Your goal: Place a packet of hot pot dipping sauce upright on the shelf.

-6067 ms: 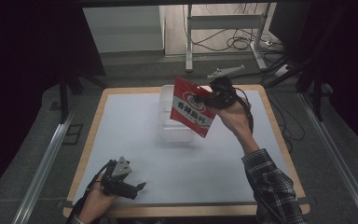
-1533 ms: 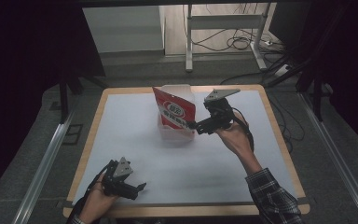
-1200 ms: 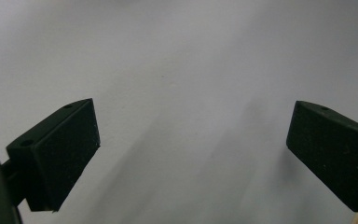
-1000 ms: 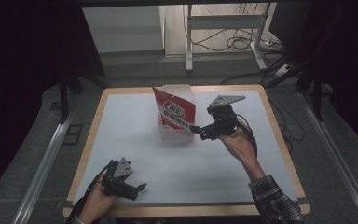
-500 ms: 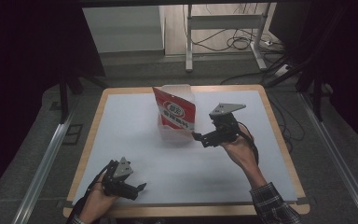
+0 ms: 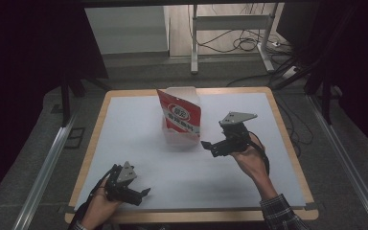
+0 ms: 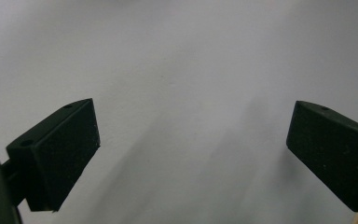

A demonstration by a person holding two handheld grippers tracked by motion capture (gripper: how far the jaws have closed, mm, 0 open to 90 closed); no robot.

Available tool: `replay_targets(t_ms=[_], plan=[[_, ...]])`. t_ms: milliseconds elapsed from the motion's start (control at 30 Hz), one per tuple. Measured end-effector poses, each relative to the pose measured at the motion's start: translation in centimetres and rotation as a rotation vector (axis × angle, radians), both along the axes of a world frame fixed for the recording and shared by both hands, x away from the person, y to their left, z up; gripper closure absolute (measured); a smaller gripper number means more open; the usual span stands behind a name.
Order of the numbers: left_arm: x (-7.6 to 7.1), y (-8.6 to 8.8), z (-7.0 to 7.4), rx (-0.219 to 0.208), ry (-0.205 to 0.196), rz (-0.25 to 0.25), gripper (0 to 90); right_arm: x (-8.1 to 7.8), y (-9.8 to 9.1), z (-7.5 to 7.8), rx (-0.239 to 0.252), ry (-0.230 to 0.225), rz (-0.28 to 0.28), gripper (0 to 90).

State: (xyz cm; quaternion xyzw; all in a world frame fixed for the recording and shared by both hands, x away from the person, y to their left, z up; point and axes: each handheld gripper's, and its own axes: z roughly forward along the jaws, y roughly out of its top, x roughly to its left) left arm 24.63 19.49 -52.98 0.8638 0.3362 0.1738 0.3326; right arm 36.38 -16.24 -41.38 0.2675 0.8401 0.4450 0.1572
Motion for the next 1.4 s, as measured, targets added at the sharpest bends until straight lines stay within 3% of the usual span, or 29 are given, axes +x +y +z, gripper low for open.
replay_targets(t_ms=[733,1400], plan=[[0.0,0.0,0.0,-0.001,-0.002,-0.001,2.5,-1.6,-2.4,-0.7,-0.019,0.0,-0.036,0.0],[0.0,0.1,0.0,-0.009,0.0,0.002,2.3,-2.7,-4.1,-2.4,-0.015,0.013,-0.063,0.0]])
